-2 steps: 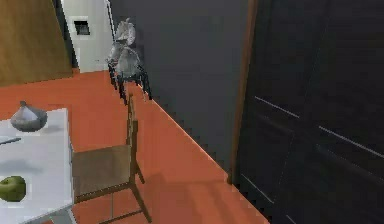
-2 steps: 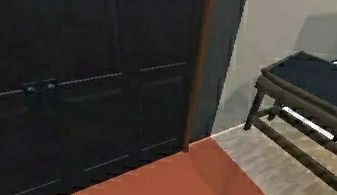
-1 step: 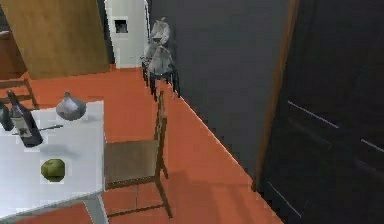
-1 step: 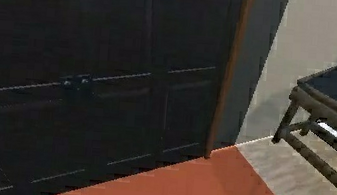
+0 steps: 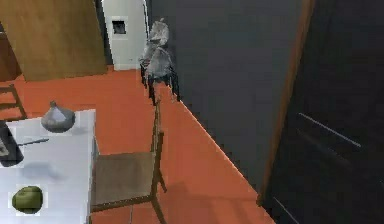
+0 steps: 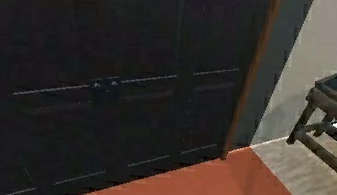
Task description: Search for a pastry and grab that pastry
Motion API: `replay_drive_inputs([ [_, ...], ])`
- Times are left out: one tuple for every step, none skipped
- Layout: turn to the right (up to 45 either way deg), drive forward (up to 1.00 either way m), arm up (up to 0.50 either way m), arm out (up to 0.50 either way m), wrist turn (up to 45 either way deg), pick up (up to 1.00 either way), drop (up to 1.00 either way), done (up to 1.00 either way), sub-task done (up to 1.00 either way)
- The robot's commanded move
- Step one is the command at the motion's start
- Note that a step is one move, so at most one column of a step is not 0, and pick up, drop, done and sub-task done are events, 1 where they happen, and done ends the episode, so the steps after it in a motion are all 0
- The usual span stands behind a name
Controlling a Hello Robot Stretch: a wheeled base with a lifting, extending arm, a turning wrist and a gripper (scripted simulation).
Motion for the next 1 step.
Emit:
replay_drive_inputs([
  [-45.0,0.00,0.00,0.00,0.0,0.00,0.00,0.00,0.00],
])
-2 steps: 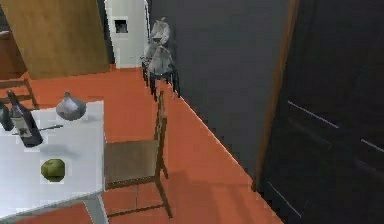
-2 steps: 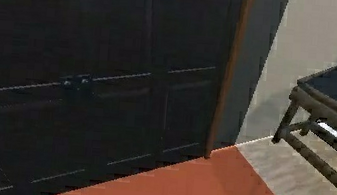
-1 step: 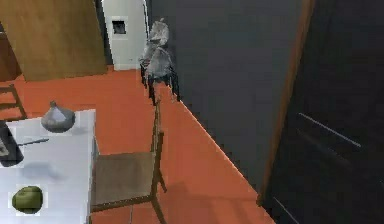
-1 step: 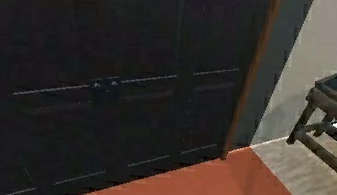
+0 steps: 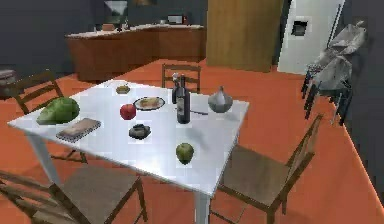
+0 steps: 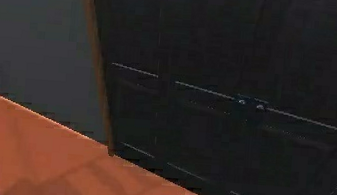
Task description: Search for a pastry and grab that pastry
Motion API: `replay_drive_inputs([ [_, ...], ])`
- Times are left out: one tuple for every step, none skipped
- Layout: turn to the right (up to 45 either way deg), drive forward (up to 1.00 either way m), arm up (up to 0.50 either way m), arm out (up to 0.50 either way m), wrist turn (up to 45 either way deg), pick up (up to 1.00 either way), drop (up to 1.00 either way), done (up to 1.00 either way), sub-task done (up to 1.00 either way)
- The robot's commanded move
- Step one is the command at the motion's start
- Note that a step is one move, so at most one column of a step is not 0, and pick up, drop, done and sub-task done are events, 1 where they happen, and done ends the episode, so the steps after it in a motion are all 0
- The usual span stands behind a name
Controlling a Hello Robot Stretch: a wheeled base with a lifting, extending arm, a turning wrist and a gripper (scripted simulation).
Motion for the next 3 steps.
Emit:
replay_drive_inputs([
  [-45.0,0.00,0.00,0.00,0.0,0.00,0.00,0.00,0.00],
  [-45.0,0.00,0.00,0.00,0.0,0.00,0.00,0.00,0.00],
  [-15.0,0.00,0.00,0.00,0.0,0.00,0.00,0.00,0.00],
])
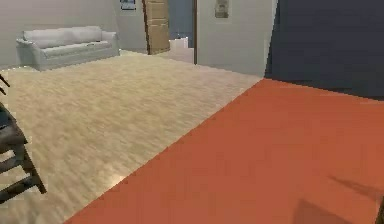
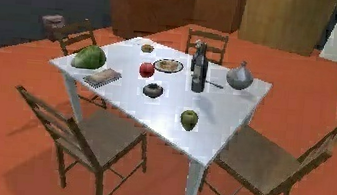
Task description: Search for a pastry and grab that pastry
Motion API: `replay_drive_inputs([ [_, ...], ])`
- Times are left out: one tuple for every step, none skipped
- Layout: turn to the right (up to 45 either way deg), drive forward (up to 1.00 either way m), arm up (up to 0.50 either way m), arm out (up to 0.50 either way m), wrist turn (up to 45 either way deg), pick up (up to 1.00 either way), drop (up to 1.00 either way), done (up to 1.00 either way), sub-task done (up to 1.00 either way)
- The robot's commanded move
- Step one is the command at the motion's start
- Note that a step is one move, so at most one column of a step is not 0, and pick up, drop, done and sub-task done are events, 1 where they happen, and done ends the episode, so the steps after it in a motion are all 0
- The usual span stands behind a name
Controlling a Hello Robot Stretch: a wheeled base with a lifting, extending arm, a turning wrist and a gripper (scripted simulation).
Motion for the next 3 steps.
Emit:
replay_drive_inputs([
  [45.0,0.00,0.00,0.00,0.0,0.00,0.00,0.00,0.00],
  [24.0,0.00,0.00,0.00,0.0,0.00,0.00,0.00,0.00],
  [0.0,0.50,0.00,0.00,0.0,0.00,0.00,0.00,0.00],
])
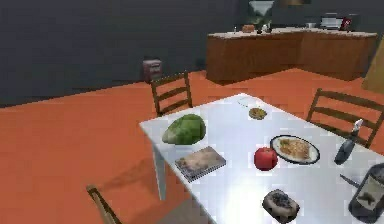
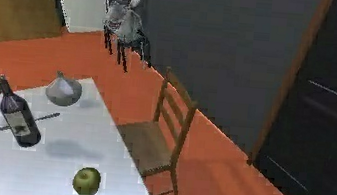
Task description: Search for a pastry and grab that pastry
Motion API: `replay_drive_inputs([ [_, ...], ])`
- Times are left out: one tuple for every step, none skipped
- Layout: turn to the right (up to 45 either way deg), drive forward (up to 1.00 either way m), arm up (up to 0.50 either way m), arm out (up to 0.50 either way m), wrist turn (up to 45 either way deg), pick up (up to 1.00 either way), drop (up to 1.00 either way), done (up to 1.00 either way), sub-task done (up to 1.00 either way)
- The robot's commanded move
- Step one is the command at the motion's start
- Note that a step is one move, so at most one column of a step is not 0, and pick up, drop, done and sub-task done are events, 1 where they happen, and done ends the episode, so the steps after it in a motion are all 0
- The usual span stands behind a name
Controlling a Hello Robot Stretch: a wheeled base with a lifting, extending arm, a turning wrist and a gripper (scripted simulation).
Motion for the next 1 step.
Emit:
replay_drive_inputs([
  [-45.0,0.00,0.00,0.00,0.0,0.00,0.00,0.00,0.00],
])
